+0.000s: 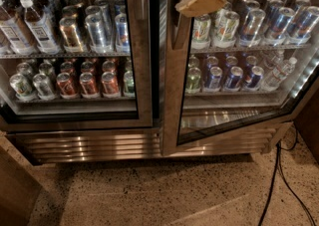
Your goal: Open right fridge door
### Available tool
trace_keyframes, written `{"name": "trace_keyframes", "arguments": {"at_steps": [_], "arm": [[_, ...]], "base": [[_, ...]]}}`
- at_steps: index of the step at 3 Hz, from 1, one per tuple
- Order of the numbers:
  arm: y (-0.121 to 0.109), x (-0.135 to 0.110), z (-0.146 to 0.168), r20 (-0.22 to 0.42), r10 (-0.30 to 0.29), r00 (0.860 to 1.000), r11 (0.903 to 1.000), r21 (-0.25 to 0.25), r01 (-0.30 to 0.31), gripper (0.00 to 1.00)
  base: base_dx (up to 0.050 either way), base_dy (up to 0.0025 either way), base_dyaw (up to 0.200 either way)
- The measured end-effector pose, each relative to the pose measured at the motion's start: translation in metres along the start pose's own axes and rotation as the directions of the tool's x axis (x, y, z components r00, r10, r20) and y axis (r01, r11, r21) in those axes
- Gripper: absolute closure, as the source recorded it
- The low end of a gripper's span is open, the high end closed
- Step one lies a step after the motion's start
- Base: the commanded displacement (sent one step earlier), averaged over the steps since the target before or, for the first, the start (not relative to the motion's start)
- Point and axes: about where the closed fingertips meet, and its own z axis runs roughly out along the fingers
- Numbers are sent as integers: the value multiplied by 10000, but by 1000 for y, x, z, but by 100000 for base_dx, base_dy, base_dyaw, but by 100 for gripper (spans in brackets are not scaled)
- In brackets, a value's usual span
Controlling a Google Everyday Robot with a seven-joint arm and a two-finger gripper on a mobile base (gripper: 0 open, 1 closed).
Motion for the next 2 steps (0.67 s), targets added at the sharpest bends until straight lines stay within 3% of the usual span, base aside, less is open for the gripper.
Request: {"name": "trace_keyframes", "arguments": {"at_steps": [1,2], "arm": [[0,0,0,0,-1,10000,10000,-2,1,100],[16,-4,-8,-86,-265,9996,9985,-482,261,100]], "base": [[0,0,0],[0,0,0]]}}
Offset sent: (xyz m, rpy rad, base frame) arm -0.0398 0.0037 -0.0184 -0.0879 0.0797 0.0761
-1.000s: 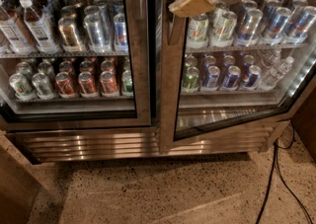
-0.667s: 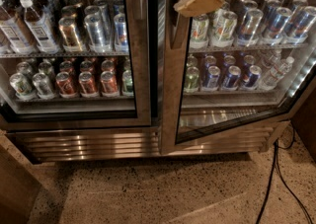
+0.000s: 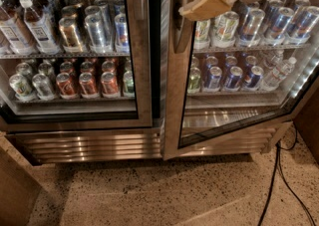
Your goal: Open right fridge door
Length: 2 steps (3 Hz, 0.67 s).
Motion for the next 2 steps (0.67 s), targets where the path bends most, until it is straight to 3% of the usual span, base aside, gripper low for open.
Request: {"name": "trace_keyframes", "arguments": {"at_steps": [1,2], "arm": [[16,3,-18,-132,-187,9997,9991,-371,182,100],[16,6,-19,-134,-187,9997,9991,-372,181,100]], "base": [[0,0,0],[0,0,0]]}}
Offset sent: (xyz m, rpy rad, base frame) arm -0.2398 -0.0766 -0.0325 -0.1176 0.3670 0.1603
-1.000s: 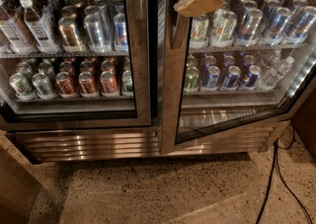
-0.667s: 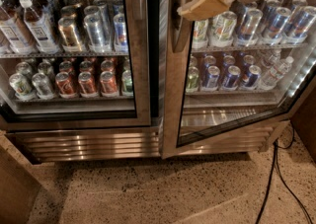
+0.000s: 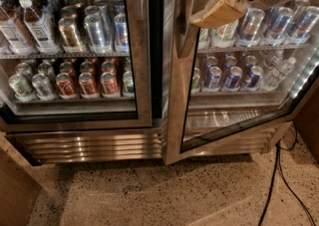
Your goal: Open right fridge door
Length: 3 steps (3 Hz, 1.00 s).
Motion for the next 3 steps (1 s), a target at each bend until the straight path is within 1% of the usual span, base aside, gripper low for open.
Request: {"name": "trace_keyframes", "arguments": {"at_steps": [1,2,3], "arm": [[7,7,-10,-134,-1,9999,9999,-102,-1,100],[16,7,-20,-102,-21,9999,9991,-426,17,84],[16,7,-20,-102,-21,9999,9991,-426,17,98]], "base": [[0,0,0],[0,0,0],[0,0,0]]}}
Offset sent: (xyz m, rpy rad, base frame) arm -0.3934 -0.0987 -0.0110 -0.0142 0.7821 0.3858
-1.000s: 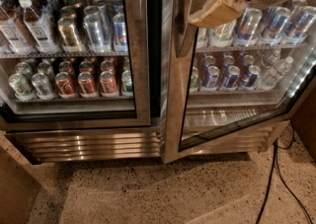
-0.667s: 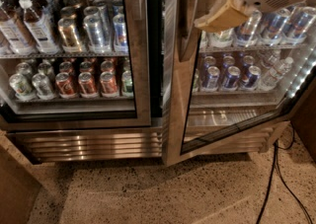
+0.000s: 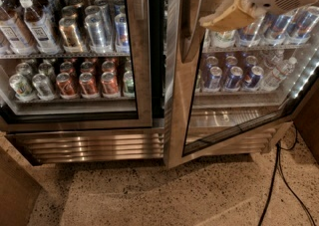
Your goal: Open right fridge door
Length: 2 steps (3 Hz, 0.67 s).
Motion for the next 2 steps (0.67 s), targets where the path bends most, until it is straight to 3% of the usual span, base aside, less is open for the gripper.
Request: {"name": "trace_keyframes", "arguments": {"at_steps": [2], "arm": [[4,2,-4,-38,19,10000,9998,-181,-19,100]], "base": [[0,0,0]]}}
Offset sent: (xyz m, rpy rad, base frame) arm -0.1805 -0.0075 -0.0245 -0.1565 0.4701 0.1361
